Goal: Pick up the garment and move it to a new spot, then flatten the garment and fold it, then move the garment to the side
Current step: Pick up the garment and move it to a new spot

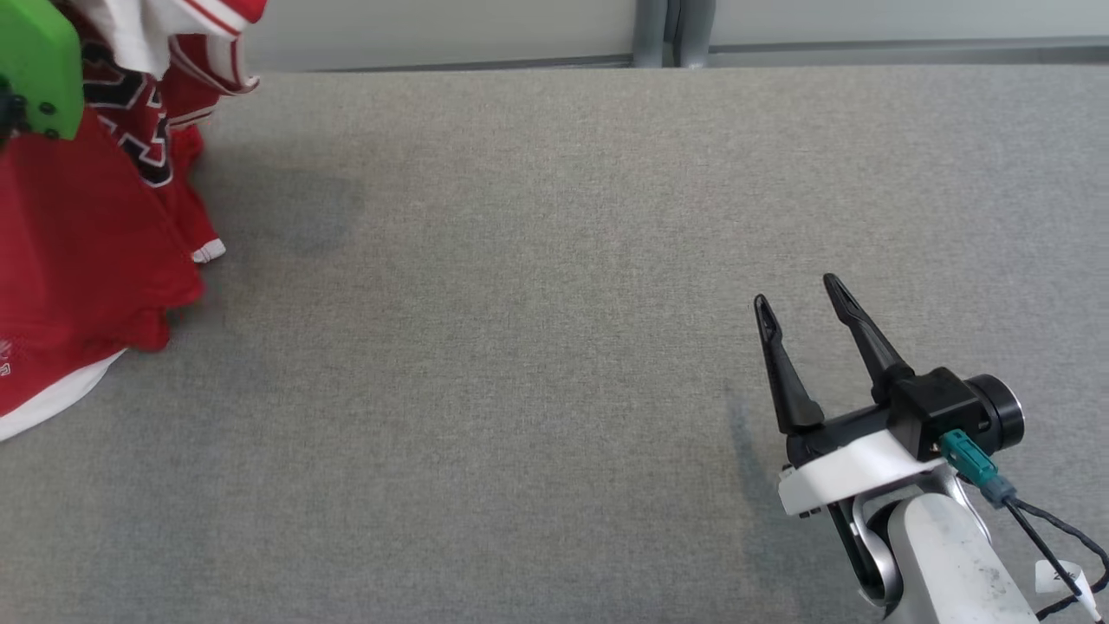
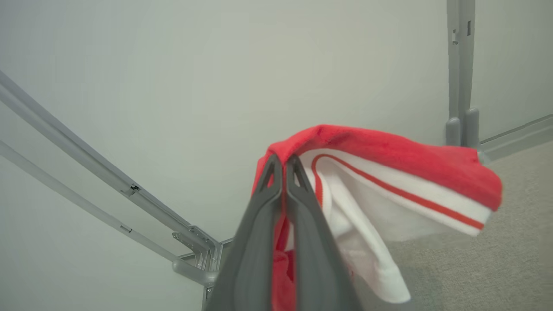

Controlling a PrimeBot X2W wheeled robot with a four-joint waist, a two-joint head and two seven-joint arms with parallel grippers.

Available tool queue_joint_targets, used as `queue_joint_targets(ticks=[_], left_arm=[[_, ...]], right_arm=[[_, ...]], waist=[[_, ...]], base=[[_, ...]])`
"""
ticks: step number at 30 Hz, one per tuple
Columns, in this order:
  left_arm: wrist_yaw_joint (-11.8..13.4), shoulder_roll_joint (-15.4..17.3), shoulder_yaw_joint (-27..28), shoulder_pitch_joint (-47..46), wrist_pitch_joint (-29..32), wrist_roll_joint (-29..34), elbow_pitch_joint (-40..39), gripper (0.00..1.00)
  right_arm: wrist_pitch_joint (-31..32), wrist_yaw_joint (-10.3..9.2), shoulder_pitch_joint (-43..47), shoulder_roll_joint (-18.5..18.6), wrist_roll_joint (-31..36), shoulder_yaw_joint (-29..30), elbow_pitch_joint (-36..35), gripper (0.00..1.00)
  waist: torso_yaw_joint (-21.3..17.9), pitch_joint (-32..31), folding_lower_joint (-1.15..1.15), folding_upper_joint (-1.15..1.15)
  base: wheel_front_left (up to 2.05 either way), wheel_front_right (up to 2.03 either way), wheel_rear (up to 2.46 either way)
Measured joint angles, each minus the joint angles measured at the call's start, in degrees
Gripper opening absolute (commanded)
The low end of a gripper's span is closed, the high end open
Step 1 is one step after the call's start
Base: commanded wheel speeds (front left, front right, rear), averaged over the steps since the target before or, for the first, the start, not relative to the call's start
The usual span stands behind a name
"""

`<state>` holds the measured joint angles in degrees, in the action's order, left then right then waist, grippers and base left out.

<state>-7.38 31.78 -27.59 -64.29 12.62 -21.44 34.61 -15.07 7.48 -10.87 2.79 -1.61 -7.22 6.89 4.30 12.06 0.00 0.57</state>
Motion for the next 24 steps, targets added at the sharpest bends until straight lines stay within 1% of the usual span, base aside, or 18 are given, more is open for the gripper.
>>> queue_joint_targets(ticks=[5, 9, 13, 14, 16, 20, 22, 23, 24], left_arm=[[0.00, -0.53, -3.01, -0.10, 0.43, -2.44, -5.05, 0.00], [0.00, -2.94, -4.33, 0.03, -0.14, -3.63, -7.81, 0.00], [0.01, -6.93, -6.45, 2.27, -1.11, -4.24, -9.92, 0.00], [0.07, -8.91, -8.10, 4.20, -1.88, -4.22, -10.56, 0.00], [0.08, -11.04, -9.73, 6.34, -2.76, -4.23, -10.96, 0.00], [0.18, -15.60, -12.96, 11.11, -5.11, -4.56, -10.90, 0.00], [0.64, -18.16, -14.00, 13.45, -6.36, -5.05, -10.13, 0.00], [0.64, -18.16, -14.00, 13.45, -6.36, -5.05, -10.13, 0.00], [0.86, -19.45, -14.55, 14.61, -7.01, -5.43, -9.68, 0.00]], right_arm=[[0.00, 0.00, 1.38, 0.01, -0.53, 0.96, -0.12, 1.00], [0.00, 0.01, 2.03, -0.02, -0.82, 1.81, -0.37, 1.00], [0.00, 0.00, 2.37, 0.00, -1.19, 2.57, -0.56, 1.00], [0.00, 0.00, 2.38, 0.00, -1.32, 2.94, -0.71, 1.00], [0.00, 0.00, 2.38, 0.00, -1.36, 3.42, -0.79, 1.00], [0.00, 0.00, 2.40, 0.01, -1.56, 4.22, -0.93, 1.00], [0.00, 0.00, 2.40, 0.00, -1.58, 4.55, -0.98, 1.00], [0.00, 0.00, 2.40, 0.00, -1.58, 4.55, -0.98, 1.00], [0.00, 0.00, 2.40, 0.01, -1.59, 4.71, -1.02, 1.00]], waist=[[-2.16, -2.25, 0.00, 0.00], [-4.11, -3.31, 0.00, 0.00], [-5.98, -3.89, 0.00, 0.00], [-6.88, -4.00, 0.00, 0.00], [-7.76, -4.01, 0.00, 0.00], [-9.37, -3.74, 0.00, 0.00], [-10.05, -3.53, 0.00, 0.00], [-10.05, -3.53, 0.00, 0.00], [-10.37, -3.41, 0.00, 0.00]], base=[[0.00, 0.00, 0.00], [0.00, 0.00, 0.00], [0.00, 0.00, 0.00], [0.00, 0.00, 0.00], [0.00, 0.00, 0.00], [0.00, 0.00, 0.00], [0.00, 0.00, 0.00], [0.00, 0.00, 0.00], [0.00, 0.00, 0.00]])
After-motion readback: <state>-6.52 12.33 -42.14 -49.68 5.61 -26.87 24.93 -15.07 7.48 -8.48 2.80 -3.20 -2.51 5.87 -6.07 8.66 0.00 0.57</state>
